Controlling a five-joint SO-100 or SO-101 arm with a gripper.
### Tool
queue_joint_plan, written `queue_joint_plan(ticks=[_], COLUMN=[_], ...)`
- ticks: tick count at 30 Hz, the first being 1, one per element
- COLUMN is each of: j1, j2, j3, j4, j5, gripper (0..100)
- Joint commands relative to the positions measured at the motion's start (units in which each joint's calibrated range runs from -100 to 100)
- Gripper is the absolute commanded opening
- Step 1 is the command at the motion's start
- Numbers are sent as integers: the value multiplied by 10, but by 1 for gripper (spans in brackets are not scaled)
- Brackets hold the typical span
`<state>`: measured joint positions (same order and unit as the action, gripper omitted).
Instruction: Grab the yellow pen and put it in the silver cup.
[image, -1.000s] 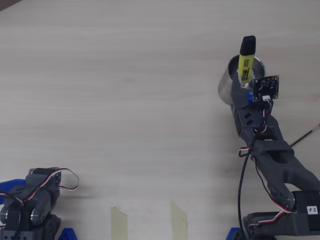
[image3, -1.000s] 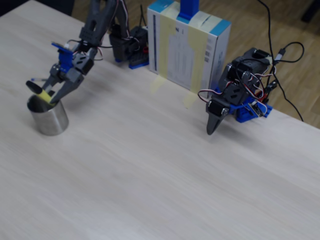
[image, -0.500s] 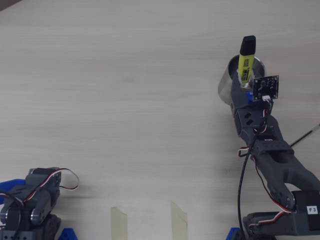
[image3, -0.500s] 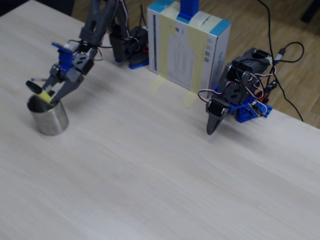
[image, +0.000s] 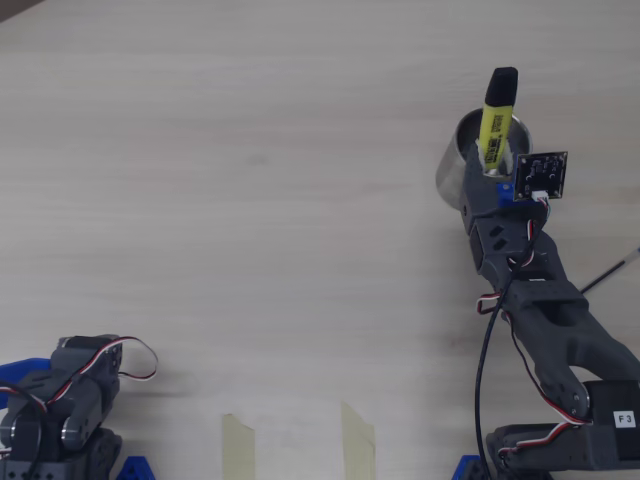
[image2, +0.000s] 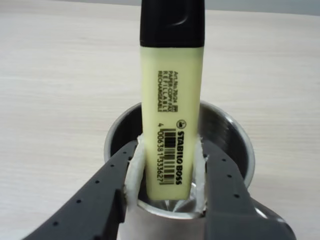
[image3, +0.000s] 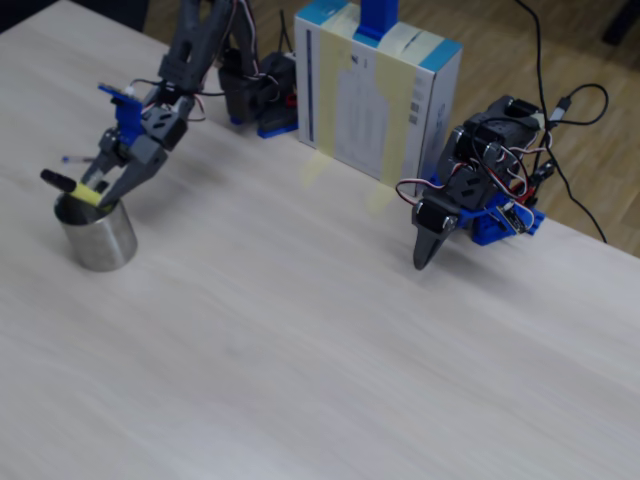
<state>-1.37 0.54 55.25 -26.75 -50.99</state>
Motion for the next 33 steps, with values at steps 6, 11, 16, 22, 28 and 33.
queue_joint_plan(ticks=[6, 11, 16, 22, 28, 33], j1=[6, 6, 6, 6, 3, 1], j2=[-7, -7, -7, -8, -32, -72], j3=[-5, -5, -5, -8, -6, -6], j4=[2, 2, 2, 1, 1, 1], j5=[-4, -4, -4, -1, 1, 2], gripper=[16, 16, 16, 16, 16, 16])
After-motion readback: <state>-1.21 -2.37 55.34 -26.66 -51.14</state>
